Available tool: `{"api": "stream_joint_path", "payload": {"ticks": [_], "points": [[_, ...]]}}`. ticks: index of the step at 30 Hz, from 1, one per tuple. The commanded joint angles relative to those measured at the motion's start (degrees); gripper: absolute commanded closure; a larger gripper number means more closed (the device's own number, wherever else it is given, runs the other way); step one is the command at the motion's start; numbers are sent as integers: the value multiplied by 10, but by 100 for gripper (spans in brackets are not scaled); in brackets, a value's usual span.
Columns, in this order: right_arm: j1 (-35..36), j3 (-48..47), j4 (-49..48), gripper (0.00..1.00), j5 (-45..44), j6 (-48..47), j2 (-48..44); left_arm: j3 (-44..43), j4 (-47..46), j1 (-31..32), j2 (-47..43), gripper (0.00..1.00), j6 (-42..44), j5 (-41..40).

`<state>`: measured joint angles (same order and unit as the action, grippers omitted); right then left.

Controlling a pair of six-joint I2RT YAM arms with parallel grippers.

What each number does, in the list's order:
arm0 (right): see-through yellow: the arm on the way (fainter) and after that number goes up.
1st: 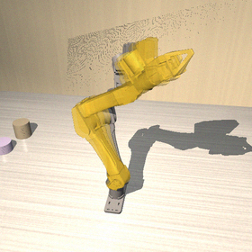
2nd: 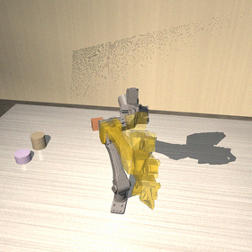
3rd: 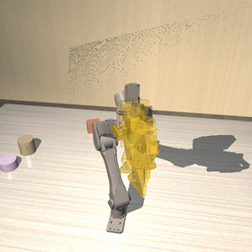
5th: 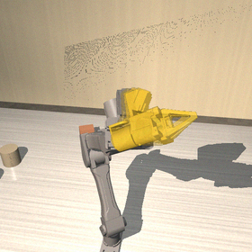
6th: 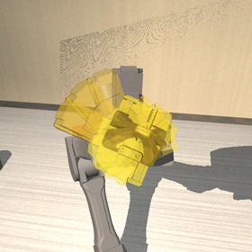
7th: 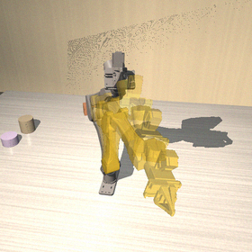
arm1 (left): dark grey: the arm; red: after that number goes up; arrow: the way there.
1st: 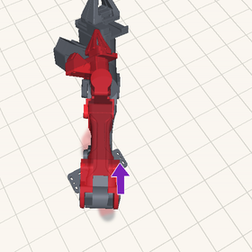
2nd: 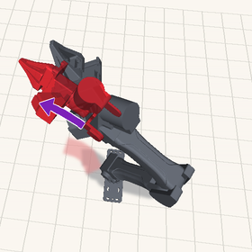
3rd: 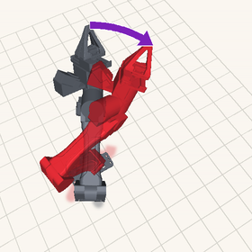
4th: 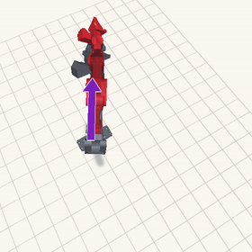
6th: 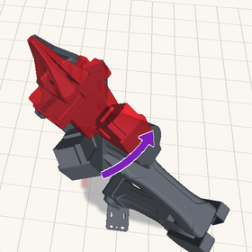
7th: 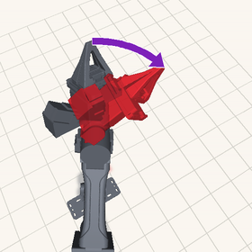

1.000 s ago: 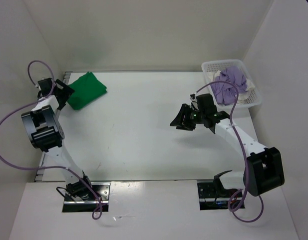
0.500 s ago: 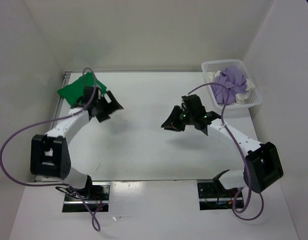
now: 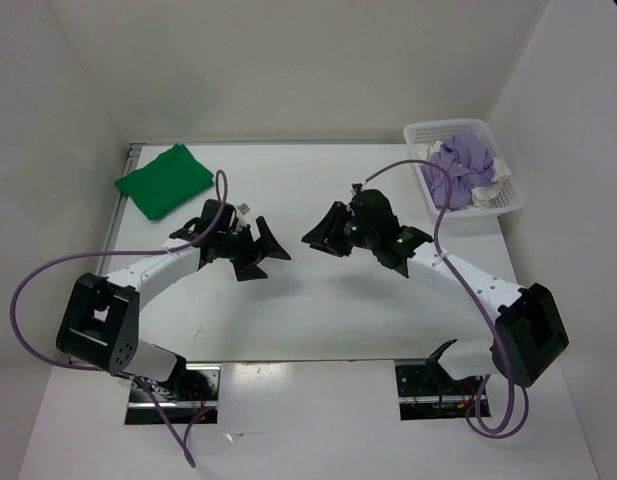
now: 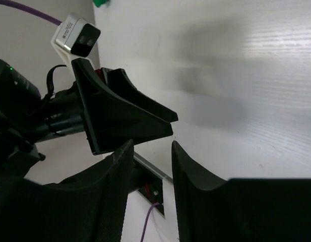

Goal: Fold and stack the t-shirts
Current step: Grab crumpled tshirt from bin with the right arm

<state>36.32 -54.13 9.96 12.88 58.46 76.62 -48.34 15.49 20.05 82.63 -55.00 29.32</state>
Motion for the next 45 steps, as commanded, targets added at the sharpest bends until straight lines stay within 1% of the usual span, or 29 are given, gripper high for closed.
{"api": "stream_joint_path", "payload": {"ticks": [1,2,3,5,6,7,8,9,10,11,12,13,14,17,18,19,20,21,22,23,24,27,28,30,33,34,36,40,45], "points": [[-3,-24,-85,60,-1,12,-6,-18,-60,-28,2,0,47,57],[-3,-24,-91,67,-1,17,-6,-18,-80,-43,2,0,47,103],[-3,-24,-79,71,-17,17,1,-3,-100,-53,2,0,47,119],[-3,-72,-38,79,-29,-29,19,13,-113,-90,2,0,47,154],[-3,-98,3,90,-76,-44,31,29,-151,-103,-13,0,34,170],[-14,-159,49,93,-107,-74,61,58,-168,-113,-19,0,23,181],[-26,-188,133,96,-137,-90,77,67,-178,-120,-25,0,15,187],[-44,-233,166,97,-187,-104,89,67,-178,-127,-31,0,15,194],[-102,-251,191,97,-195,-135,111,53,-178,-127,-31,0,27,194],[-140,-270,215,97,-195,-148,123,41,-156,-127,-36,7,57,179],[-177,-286,250,93,-195,-162,135,31,-131,-127,-43,18,70,154],[-213,-321,264,93,-203,-177,163,20,-116,-127,-43,30,82,145],[-268,-339,277,93,-209,-205,176,8,-89,-127,-43,47,108,135],[-330,-396,291,84,-261,-229,224,-37,-38,-127,-43,57,145,118],[-338,-430,304,81,-279,-229,237,-55,-29,-127,-43,57,162,111],[-344,-442,304,72,-335,-229,250,-63,-23,-127,-43,55,169,111],[-349,-449,299,67,-357,-229,272,-70,-18,-127,-43,54,176,111],[-371,-468,299,63,-368,-229,287,-70,-18,-127,-43,54,181,126],[-384,-481,299,56,-375,-218,304,-76,-27,-127,-43,54,181,132],[-397,-494,309,53,-369,-208,339,-76,-39,-127,-37,54,181,132],[-421,-519,316,53,-361,-188,353,-66,-47,-127,-37,52,172,142],[-432,-546,316,50,-372,-158,388,-54,-53,-127,-32,46,167,148],[-432,-556,339,50,-379,-130,397,-54,-53,-127,-37,43,167,148],[-438,-577,352,50,-385,-102,418,-54,-53,-127,-43,34,167,148],[-452,-564,362,52,-399,-30,419,-54,-41,-112,-49,20,173,133],[-457,-557,362,52,-400,8,413,-54,-36,-112,-49,18,173,124],[-457,-538,343,52,-400,39,407,-54,-36,-98,-55,18,173,124],[-468,-543,343,58,-385,92,419,-47,-36,-85,-67,18,173,124],[-468,-574,361,60,-400,99,450,-33,-36,-85,-72,18,173,124]]}}
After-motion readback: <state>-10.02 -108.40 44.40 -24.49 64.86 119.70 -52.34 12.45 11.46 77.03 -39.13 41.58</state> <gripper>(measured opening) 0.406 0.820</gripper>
